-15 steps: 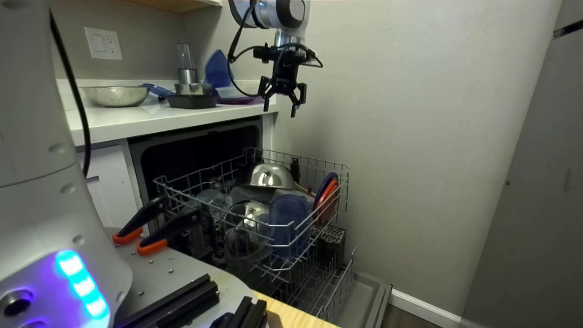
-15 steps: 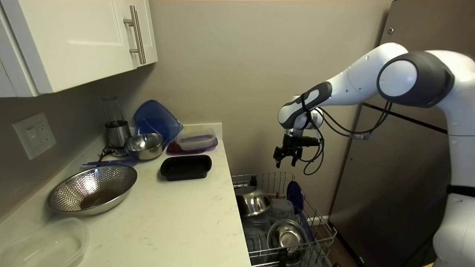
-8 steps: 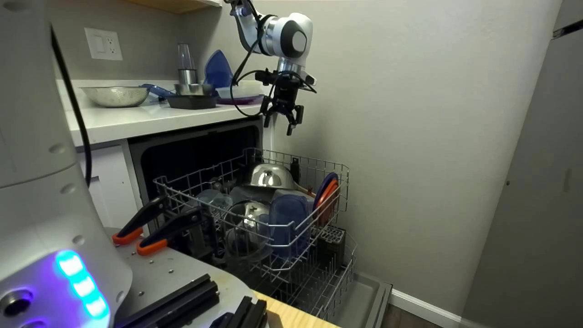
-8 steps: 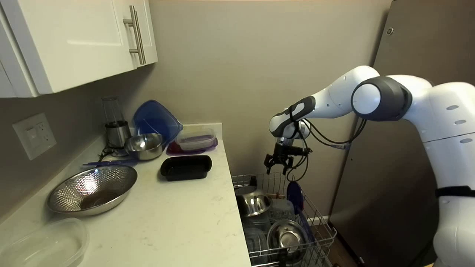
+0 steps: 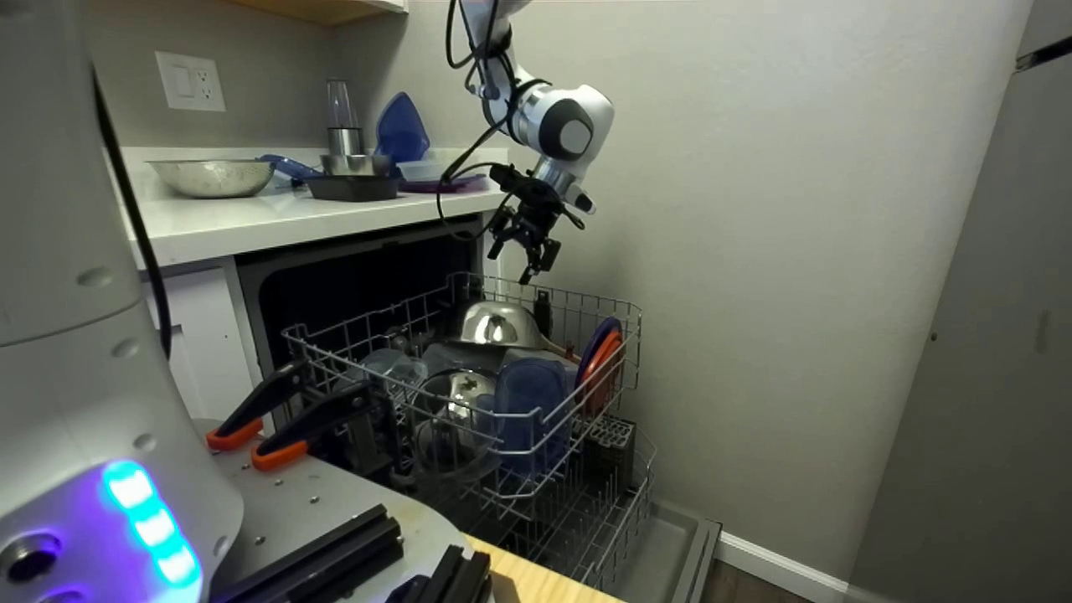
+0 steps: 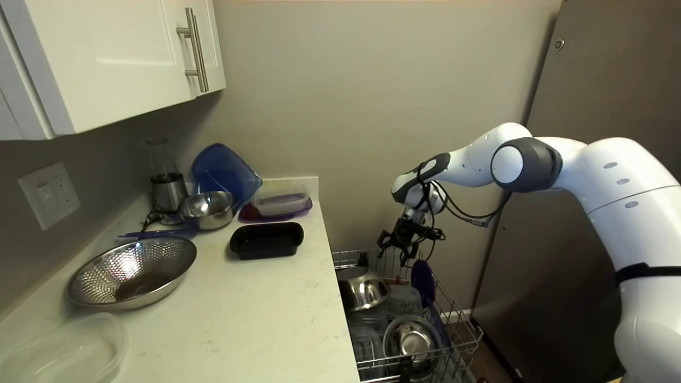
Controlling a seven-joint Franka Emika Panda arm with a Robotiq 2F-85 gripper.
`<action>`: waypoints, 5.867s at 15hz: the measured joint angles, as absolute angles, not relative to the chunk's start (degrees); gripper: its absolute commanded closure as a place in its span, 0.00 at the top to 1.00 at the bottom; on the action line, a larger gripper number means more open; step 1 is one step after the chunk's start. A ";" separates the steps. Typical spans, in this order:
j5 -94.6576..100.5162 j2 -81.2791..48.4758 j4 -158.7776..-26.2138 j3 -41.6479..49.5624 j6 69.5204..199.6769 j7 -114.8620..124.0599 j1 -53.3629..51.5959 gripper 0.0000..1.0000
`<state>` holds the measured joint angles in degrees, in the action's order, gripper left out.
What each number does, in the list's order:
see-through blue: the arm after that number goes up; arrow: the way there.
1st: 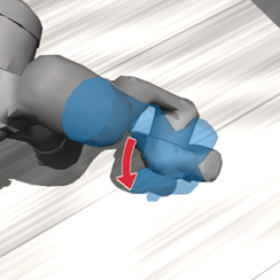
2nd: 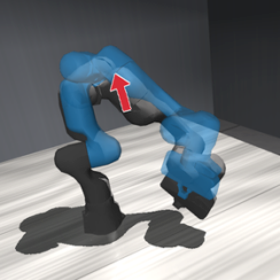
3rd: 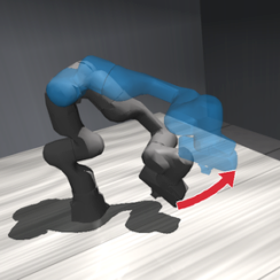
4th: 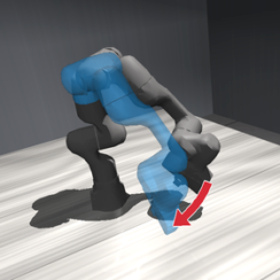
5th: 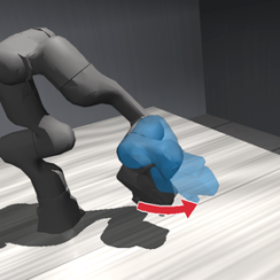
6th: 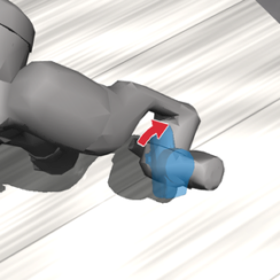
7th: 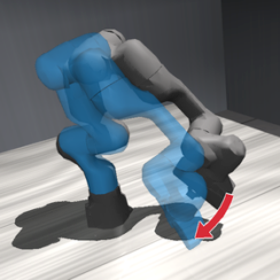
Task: Remove the silver bowl from the dishwasher and put it on the counter
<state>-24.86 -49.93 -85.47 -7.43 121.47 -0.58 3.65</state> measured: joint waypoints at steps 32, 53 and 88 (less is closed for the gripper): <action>-30.09 -61.70 -79.34 -10.82 119.92 0.59 5.77 1.00; -57.56 -64.25 -90.57 -15.26 134.54 -24.73 15.90 1.00; -80.32 -64.20 -91.95 -7.44 129.79 -42.30 5.10 1.00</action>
<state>-80.32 -64.20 -91.95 -7.44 129.79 -42.30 5.10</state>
